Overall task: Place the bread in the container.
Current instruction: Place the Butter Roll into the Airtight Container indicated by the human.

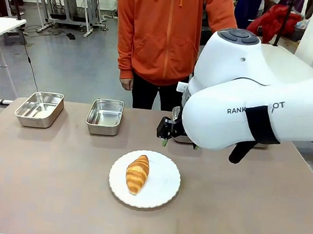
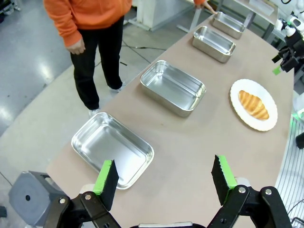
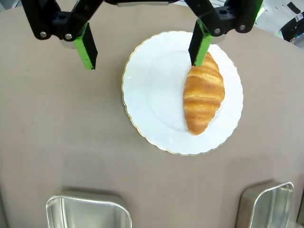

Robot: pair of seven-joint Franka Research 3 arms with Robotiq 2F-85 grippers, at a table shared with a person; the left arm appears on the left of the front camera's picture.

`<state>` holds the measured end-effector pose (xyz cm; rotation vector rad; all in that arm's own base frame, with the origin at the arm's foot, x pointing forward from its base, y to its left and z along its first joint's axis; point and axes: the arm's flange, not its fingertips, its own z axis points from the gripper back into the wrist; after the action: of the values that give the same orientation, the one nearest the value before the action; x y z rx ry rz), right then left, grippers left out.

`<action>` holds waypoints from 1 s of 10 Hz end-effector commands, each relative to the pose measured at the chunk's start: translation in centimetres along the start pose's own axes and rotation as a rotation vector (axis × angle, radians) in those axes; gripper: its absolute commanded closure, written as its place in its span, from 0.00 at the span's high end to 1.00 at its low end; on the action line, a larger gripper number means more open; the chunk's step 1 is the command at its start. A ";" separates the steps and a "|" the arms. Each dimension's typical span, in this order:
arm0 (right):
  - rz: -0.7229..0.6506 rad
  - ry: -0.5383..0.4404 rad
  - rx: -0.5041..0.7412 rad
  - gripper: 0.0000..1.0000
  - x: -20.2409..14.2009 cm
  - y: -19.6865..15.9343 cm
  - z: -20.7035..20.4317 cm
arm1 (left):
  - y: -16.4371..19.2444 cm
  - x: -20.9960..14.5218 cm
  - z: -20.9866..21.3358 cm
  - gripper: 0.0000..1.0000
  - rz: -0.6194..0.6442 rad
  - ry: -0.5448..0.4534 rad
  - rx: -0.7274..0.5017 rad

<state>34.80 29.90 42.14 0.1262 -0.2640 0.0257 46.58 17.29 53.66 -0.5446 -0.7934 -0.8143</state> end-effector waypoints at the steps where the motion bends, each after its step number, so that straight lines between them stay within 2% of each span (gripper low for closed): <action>1: 0.003 -0.013 -0.021 1.00 -0.5 -0.1 -0.1 | -0.1 0.1 0.1 1.00 -0.002 -0.009 -0.002; 2: 0.000 0.000 0.000 1.00 0.0 0.0 0.0 | -0.1 0.1 0.1 1.00 -0.002 -0.009 -0.002; 3: -0.019 -0.028 0.009 1.00 0.1 2.0 -0.9 | -0.1 0.1 0.1 1.00 -0.002 -0.009 -0.002; 5: -0.052 -0.006 0.042 1.00 0.3 4.8 -3.0 | -0.1 0.1 0.1 1.00 -0.002 -0.009 -0.002; 10: -0.128 0.050 -0.001 1.00 -0.9 9.9 -7.6 | -0.1 0.1 0.1 1.00 -0.002 -0.009 -0.002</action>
<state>34.53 38.13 36.50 0.1626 -0.2021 -0.0721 46.58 17.29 53.66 -0.5444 -0.7933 -0.8143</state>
